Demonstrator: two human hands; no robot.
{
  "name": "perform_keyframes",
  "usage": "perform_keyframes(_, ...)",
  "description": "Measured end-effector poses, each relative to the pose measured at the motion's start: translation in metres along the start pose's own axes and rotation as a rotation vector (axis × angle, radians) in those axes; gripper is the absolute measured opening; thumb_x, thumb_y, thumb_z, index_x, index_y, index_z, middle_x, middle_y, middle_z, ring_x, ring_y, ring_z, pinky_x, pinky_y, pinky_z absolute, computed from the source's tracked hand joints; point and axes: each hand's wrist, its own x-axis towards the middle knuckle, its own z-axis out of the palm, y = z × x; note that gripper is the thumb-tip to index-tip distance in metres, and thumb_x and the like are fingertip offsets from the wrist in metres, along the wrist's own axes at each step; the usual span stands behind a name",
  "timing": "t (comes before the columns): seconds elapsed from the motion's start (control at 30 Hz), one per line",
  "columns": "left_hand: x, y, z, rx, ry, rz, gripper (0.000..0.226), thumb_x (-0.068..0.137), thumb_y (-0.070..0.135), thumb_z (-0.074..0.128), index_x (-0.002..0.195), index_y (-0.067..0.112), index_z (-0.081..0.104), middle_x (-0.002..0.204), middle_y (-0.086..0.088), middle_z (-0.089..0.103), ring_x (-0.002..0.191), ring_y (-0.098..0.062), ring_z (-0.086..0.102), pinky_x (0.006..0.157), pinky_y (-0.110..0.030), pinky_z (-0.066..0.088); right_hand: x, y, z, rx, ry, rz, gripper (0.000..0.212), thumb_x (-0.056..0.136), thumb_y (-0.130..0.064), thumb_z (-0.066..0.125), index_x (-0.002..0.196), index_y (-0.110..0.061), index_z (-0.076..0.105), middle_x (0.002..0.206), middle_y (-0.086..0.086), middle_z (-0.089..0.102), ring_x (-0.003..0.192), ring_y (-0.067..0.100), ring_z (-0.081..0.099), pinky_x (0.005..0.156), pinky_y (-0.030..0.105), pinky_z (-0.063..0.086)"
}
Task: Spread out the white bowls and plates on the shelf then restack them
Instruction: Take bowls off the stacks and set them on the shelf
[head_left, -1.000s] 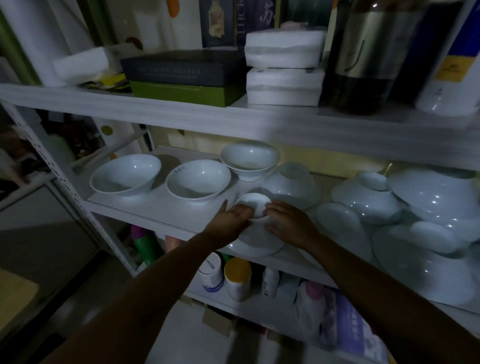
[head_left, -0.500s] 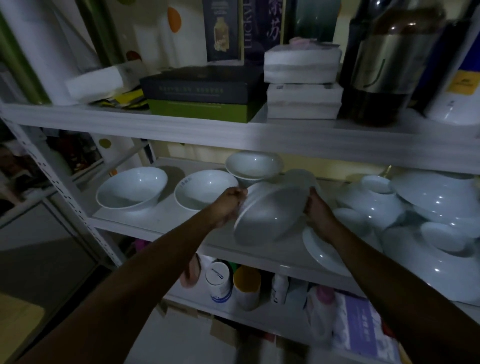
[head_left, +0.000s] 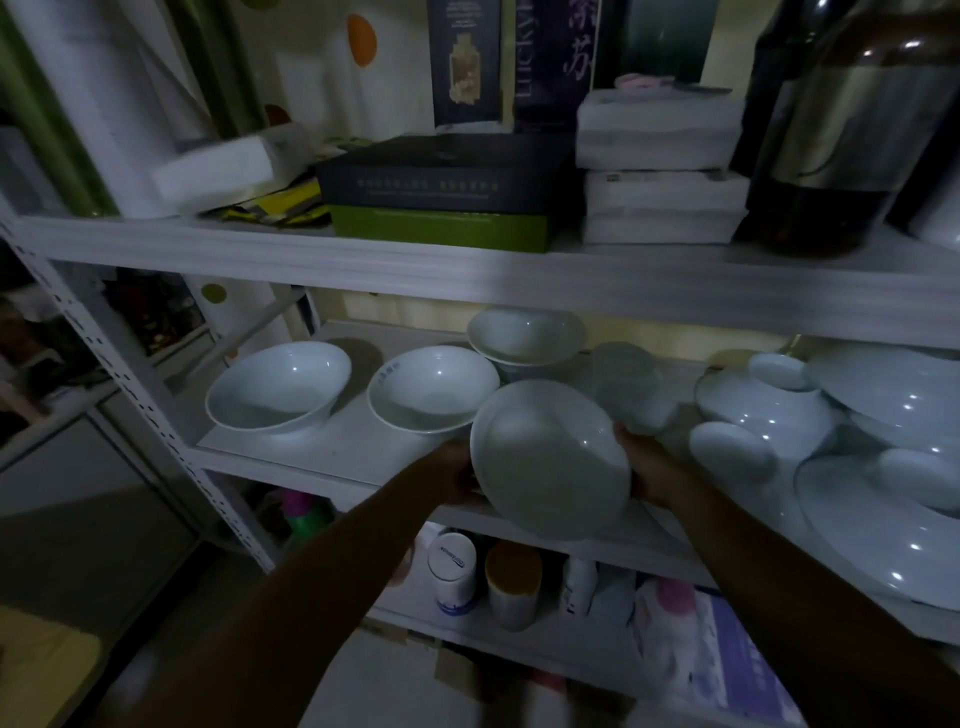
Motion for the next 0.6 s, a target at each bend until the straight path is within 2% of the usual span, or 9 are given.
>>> perform_keyframes(0.1, 0.007, -0.003, -0.018, -0.004, 0.069, -0.011, 0.029, 0.093, 0.029, 0.056, 0.114, 0.01, 0.059, 0.1, -0.011, 0.064, 0.101, -0.032, 0.059, 0.092, -0.05, 0.05, 0.002, 0.001, 0.001, -0.022, 0.016, -0.016, 0.044, 0.098, -0.047, 0.039, 0.125, -0.014, 0.052, 0.122, 0.01, 0.059, 0.116, 0.031, 0.055, 0.095, 0.047, 0.048)
perform_keyframes(0.13, 0.009, -0.003, -0.024, -0.018, 0.079, 0.018, 0.027, 0.093, 0.033, 0.054, 0.109, 0.012, 0.057, 0.104, -0.012, 0.062, 0.106, -0.034, 0.057, 0.095, -0.051, 0.048, 0.004, 0.001, 0.001, -0.027, 0.025, -0.031, 0.046, 0.098, -0.046, 0.039, 0.129, -0.014, 0.05, 0.128, 0.011, 0.058, 0.118, 0.032, 0.055, 0.095, 0.049, 0.048)
perform_keyframes(0.2, 0.013, -0.004, -0.031, -0.075, 0.116, 0.077, 0.032, 0.095, 0.037, 0.051, 0.114, 0.012, 0.053, 0.115, -0.017, 0.06, 0.105, -0.033, 0.056, 0.092, -0.047, 0.048, 0.005, -0.003, 0.004, -0.022, 0.051, -0.037, 0.049, 0.099, -0.044, 0.038, 0.136, -0.013, 0.046, 0.135, 0.015, 0.054, 0.121, 0.035, 0.053, 0.09, 0.049, 0.049)
perform_keyframes(0.23, 0.014, -0.004, -0.033, -0.111, 0.12, 0.116, 0.033, 0.095, 0.034, 0.05, 0.118, 0.01, 0.053, 0.117, -0.017, 0.06, 0.1, -0.031, 0.058, 0.087, -0.044, 0.05, 0.005, -0.004, 0.005, -0.021, 0.063, -0.029, 0.049, 0.1, -0.043, 0.037, 0.137, -0.012, 0.045, 0.136, 0.016, 0.052, 0.122, 0.037, 0.053, 0.089, 0.05, 0.049)
perform_keyframes(0.3, 0.019, -0.004, -0.033, -0.193, 0.121, 0.188, 0.034, 0.098, 0.027, 0.045, 0.125, 0.006, 0.052, 0.106, -0.012, 0.064, 0.087, -0.025, 0.059, 0.075, -0.037, 0.052, 0.007, -0.006, 0.006, -0.03, 0.082, -0.018, 0.049, 0.101, -0.041, 0.036, 0.136, -0.009, 0.045, 0.137, 0.018, 0.051, 0.122, 0.038, 0.052, 0.092, 0.053, 0.048)
perform_keyframes(0.37, 0.023, -0.003, -0.035, -0.295, 0.138, 0.221, 0.037, 0.101, 0.024, 0.039, 0.131, 0.003, 0.048, 0.095, -0.007, 0.062, 0.082, -0.023, 0.058, 0.071, -0.035, 0.05, 0.011, -0.006, 0.008, -0.037, 0.084, -0.008, 0.048, 0.101, -0.041, 0.035, 0.135, -0.01, 0.045, 0.137, 0.018, 0.051, 0.122, 0.038, 0.051, 0.094, 0.053, 0.048)
perform_keyframes(0.43, 0.027, -0.001, -0.04, -0.38, 0.168, 0.255, 0.04, 0.102, 0.019, 0.038, 0.137, 0.001, 0.041, 0.098, -0.01, 0.061, 0.081, -0.023, 0.058, 0.067, -0.035, 0.051, 0.011, -0.009, 0.012, -0.052, 0.078, -0.014, 0.047, 0.101, -0.042, 0.034, 0.134, -0.011, 0.046, 0.134, 0.016, 0.053, 0.122, 0.037, 0.051, 0.096, 0.054, 0.047)
perform_keyframes(0.53, 0.029, 0.004, -0.052, -0.47, 0.224, 0.315, 0.039, 0.099, 0.007, 0.039, 0.137, 0.0, 0.041, 0.096, -0.013, 0.062, 0.081, -0.024, 0.06, 0.068, -0.037, 0.052, 0.014, -0.012, 0.019, -0.081, 0.097, -0.039, 0.047, 0.102, -0.039, 0.034, 0.134, -0.008, 0.047, 0.138, 0.016, 0.051, 0.123, 0.037, 0.05, 0.102, 0.053, 0.043)
perform_keyframes(0.6, 0.033, 0.007, -0.062, -0.515, 0.271, 0.331, 0.041, 0.097, 0.003, 0.04, 0.137, -0.003, 0.041, 0.094, -0.014, 0.062, 0.082, -0.026, 0.06, 0.073, -0.04, 0.05, 0.017, -0.012, 0.026, -0.064, 0.094, -0.026, 0.047, 0.102, -0.037, 0.033, 0.135, -0.006, 0.046, 0.138, 0.017, 0.051, 0.122, 0.039, 0.051, 0.098, 0.051, 0.046)
